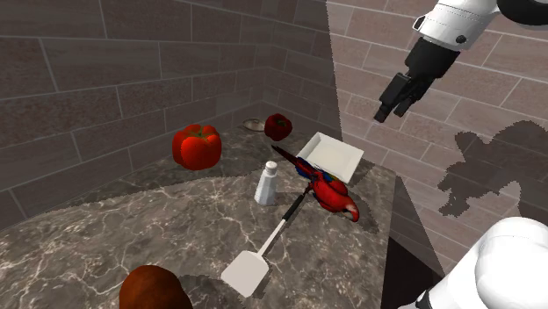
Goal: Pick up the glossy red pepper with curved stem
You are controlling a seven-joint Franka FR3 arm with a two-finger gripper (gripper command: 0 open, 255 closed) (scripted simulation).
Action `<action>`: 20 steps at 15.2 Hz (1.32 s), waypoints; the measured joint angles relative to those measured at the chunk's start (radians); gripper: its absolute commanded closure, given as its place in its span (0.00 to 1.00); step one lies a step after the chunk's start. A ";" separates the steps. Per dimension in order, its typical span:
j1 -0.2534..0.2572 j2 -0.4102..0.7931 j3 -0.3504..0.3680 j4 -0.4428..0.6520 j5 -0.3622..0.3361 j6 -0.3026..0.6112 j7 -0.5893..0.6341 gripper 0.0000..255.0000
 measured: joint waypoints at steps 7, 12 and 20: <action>-0.010 0.182 -0.006 0.059 0.035 0.102 0.036 0.00; -0.017 0.375 -0.012 0.145 0.072 0.191 0.067 0.00; -0.022 0.690 -0.028 0.346 0.138 0.277 0.102 0.00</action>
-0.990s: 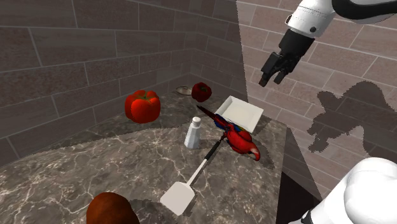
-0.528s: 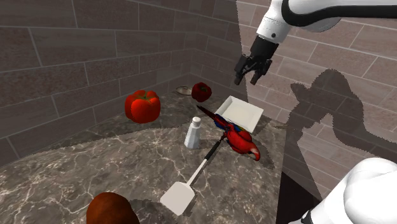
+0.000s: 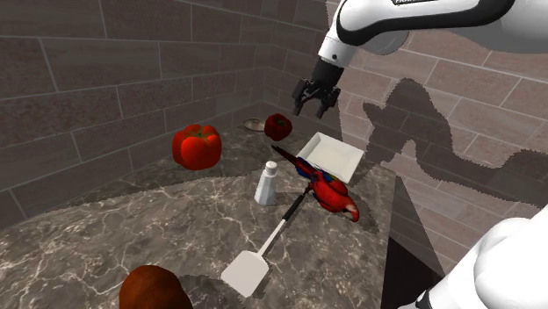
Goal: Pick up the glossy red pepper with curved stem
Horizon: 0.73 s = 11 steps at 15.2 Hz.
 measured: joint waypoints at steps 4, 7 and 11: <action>-0.004 0.170 -0.007 0.145 0.037 0.010 0.014 0.00; -0.009 0.233 -0.010 0.182 0.055 0.030 0.014 0.00; -0.008 0.250 -0.009 0.148 0.060 0.080 0.007 0.00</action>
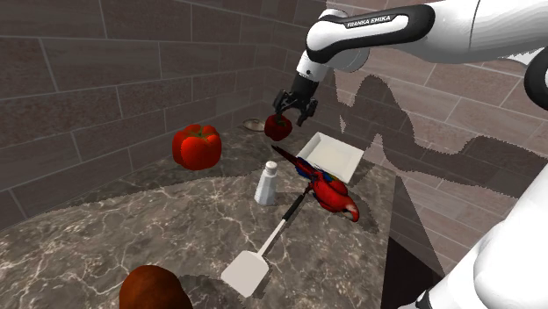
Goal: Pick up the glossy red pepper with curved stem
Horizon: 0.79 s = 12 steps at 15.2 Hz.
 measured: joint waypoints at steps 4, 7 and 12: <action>0.001 0.008 0.001 -0.020 0.002 0.028 -0.004 1.00; 0.001 0.008 0.001 -0.022 0.002 0.030 -0.004 1.00; 0.001 0.008 0.001 -0.022 0.002 0.030 -0.004 1.00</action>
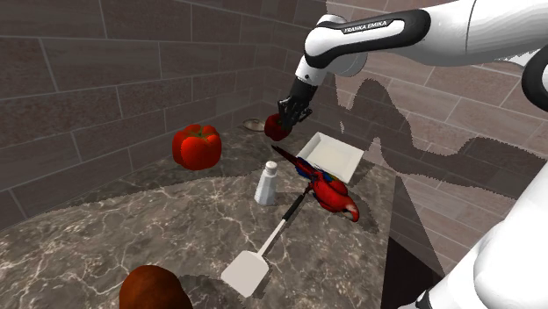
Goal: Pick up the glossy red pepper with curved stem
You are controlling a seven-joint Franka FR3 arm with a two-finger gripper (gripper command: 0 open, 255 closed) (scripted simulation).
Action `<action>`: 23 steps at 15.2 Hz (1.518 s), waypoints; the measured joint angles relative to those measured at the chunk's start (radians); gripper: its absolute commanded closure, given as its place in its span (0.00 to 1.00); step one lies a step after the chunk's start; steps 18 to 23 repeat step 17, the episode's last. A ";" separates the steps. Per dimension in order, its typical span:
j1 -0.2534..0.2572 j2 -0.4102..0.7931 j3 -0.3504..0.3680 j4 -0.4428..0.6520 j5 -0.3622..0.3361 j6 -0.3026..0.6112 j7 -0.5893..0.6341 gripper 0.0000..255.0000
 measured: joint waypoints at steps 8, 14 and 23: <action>-0.002 -0.013 -0.002 0.060 -0.005 -0.074 0.009 1.00; -0.003 -0.019 -0.002 0.134 -0.010 -0.153 0.024 1.00; -0.004 -0.017 -0.003 0.171 -0.011 -0.187 0.029 1.00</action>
